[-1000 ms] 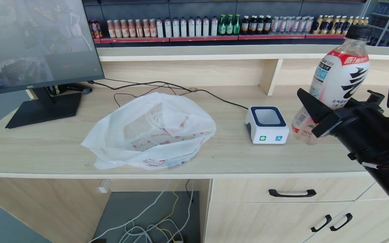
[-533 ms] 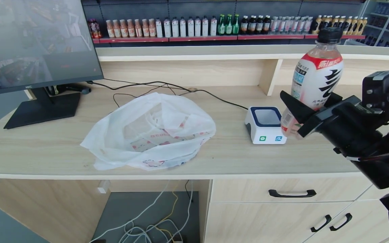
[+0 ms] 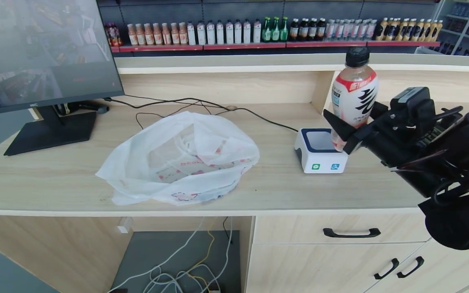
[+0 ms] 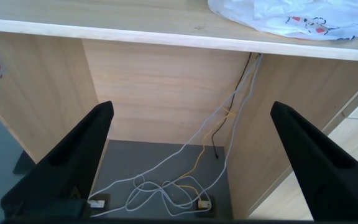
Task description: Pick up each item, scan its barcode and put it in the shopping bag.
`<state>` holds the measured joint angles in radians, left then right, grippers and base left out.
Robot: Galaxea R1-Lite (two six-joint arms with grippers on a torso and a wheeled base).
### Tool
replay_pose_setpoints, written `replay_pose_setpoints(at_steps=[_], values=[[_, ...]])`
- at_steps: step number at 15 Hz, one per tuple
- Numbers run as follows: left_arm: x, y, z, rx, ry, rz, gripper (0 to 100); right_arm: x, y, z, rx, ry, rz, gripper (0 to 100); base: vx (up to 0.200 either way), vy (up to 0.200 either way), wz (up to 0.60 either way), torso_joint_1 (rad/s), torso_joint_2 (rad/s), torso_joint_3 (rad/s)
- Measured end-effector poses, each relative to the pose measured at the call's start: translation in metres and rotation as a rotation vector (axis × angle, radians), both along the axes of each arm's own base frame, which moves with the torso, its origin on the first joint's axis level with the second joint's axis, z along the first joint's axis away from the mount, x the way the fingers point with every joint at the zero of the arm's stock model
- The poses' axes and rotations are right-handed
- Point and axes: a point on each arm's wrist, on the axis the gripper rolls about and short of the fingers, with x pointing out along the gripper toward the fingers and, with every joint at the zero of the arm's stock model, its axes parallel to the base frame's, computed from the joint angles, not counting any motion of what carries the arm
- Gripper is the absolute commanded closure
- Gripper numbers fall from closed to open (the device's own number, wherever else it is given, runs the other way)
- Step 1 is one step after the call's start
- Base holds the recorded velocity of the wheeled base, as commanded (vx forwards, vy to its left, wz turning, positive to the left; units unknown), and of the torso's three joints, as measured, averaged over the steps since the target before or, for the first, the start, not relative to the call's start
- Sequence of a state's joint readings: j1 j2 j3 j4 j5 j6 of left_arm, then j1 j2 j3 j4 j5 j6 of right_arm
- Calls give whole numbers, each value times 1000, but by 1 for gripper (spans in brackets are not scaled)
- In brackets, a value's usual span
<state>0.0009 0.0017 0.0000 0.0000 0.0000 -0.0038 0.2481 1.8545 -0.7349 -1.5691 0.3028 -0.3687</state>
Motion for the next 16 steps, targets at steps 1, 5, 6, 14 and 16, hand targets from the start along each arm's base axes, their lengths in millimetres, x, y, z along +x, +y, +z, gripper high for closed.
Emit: replay_pose_setpoints(at_steps=[1, 5, 6, 14, 16], values=[[0, 0, 0, 0, 0, 0, 0, 6, 2, 5, -29, -47, -13, 100, 0, 0, 0, 0, 0, 0], [0, 0, 0, 0, 0, 1, 0, 27, 10, 9, -179, -148, 39, 100, 0, 0, 0, 0, 0, 0], [0, 0, 0, 0, 0, 0, 0, 33, 10, 8, -233, -149, 48, 100, 0, 0, 0, 0, 0, 0], [0, 0, 0, 0, 0, 1, 0, 68, -13, 12, -480, -271, 121, 100, 0, 0, 0, 0, 0, 0], [0, 0, 0, 0, 0, 0, 0, 73, -11, 5, -490, -265, 125, 100, 0, 0, 0, 0, 0, 0]])
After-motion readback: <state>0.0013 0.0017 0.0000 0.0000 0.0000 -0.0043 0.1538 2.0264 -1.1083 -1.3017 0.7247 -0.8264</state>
